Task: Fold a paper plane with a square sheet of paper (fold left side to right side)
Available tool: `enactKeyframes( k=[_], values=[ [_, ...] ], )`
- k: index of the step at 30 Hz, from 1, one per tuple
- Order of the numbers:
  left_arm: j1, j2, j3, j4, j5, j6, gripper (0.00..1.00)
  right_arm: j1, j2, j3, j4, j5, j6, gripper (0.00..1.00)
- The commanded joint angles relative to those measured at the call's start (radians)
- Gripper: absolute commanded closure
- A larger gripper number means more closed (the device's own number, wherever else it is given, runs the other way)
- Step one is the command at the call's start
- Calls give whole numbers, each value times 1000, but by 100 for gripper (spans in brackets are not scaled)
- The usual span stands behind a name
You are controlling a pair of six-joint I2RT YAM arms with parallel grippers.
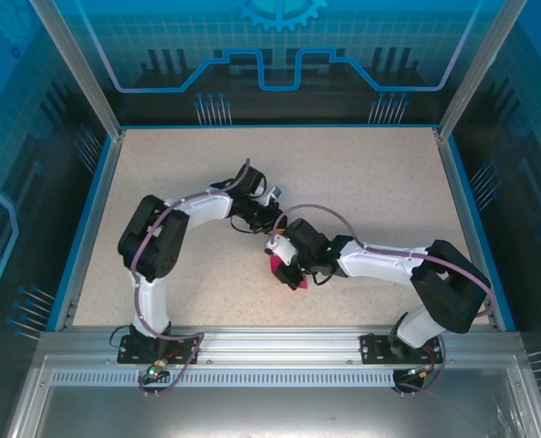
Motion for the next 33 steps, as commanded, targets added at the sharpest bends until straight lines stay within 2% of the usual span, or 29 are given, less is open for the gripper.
enactKeyframes(
  k=[1, 8, 21, 33],
  values=[
    [-11, 79, 61, -61, 14, 38, 90, -29, 20, 3, 27, -65, 42, 100],
    [-32, 159, 88, -100, -29, 68, 95, -82, 35, -11, 23, -119, 78, 100],
    [-40, 178, 78, -119, -61, 87, 96, -214, 63, -44, 11, -125, 135, 100],
    [-44, 180, 78, -121, -68, 88, 96, -259, 107, -24, 15, -118, 144, 100]
  ],
)
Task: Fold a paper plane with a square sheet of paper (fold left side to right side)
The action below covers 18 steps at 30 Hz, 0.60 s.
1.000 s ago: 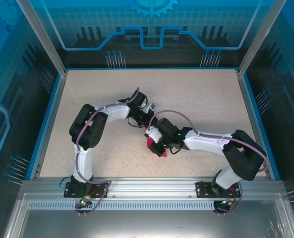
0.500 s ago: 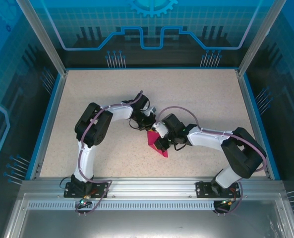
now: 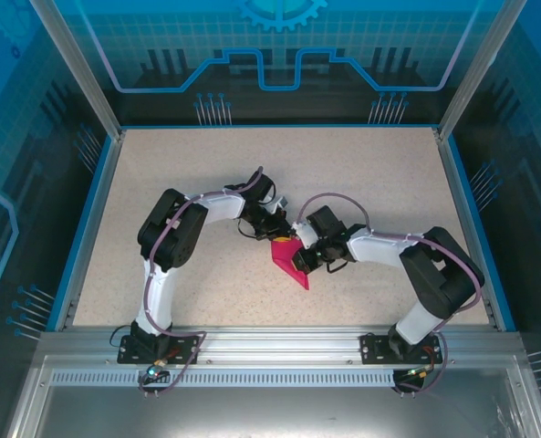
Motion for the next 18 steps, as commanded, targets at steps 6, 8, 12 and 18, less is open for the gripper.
enactKeyframes(
  k=[6, 8, 12, 18],
  values=[
    [-17, 41, 3, -63, -44, 31, 96, -24, 33, 20, -3, -6, 13, 100],
    [-17, 43, 3, -62, -44, 32, 96, -25, 34, 19, 0, -4, 16, 100],
    [-18, 44, 3, -60, -44, 30, 96, -28, 36, 21, 3, -1, 19, 100],
    [-19, 44, 3, -58, -43, 30, 96, -31, 34, 25, 7, -3, 22, 100]
  ],
)
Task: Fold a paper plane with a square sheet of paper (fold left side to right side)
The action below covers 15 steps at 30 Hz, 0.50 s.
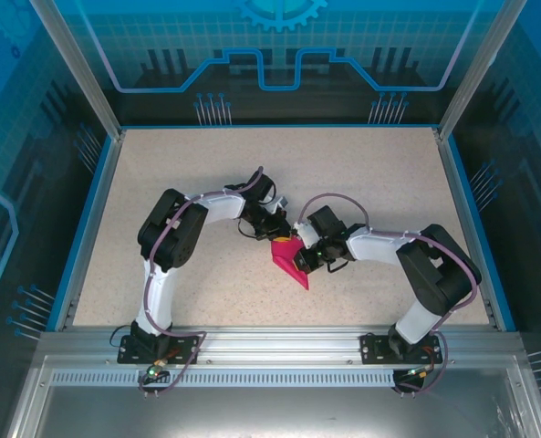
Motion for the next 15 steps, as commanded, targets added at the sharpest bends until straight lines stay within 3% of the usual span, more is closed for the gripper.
enactKeyframes(
  k=[1, 15],
  values=[
    [-18, 45, 2, -56, -40, 29, 96, -18, 14, 26, 1, -3, 14, 100],
    [-17, 46, 0, -53, -41, 30, 96, -21, 18, 34, -4, 2, 14, 100]
  ],
)
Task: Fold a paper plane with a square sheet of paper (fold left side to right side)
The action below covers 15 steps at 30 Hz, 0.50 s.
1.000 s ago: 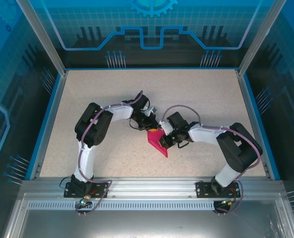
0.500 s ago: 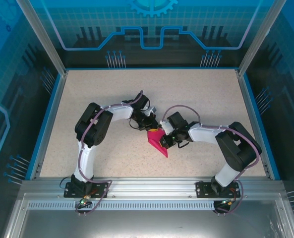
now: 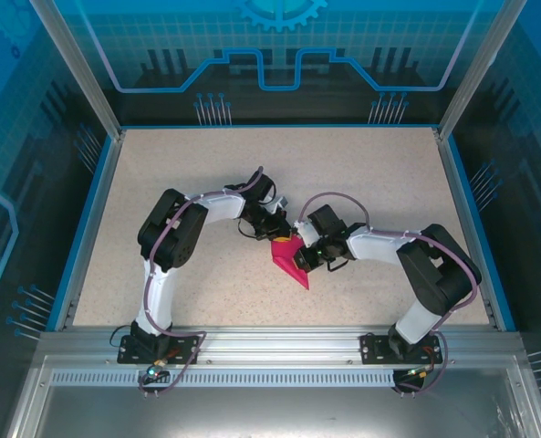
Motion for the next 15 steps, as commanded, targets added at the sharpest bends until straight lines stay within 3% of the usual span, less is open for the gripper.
enactKeyframes(
  k=[1, 15],
  values=[
    [-18, 45, -2, -53, -41, 30, 96, -18, 20, 26, -3, 0, 11, 100],
    [-19, 47, 0, -50, -40, 29, 96, -19, 30, 34, -10, 2, 10, 100]
  ],
)
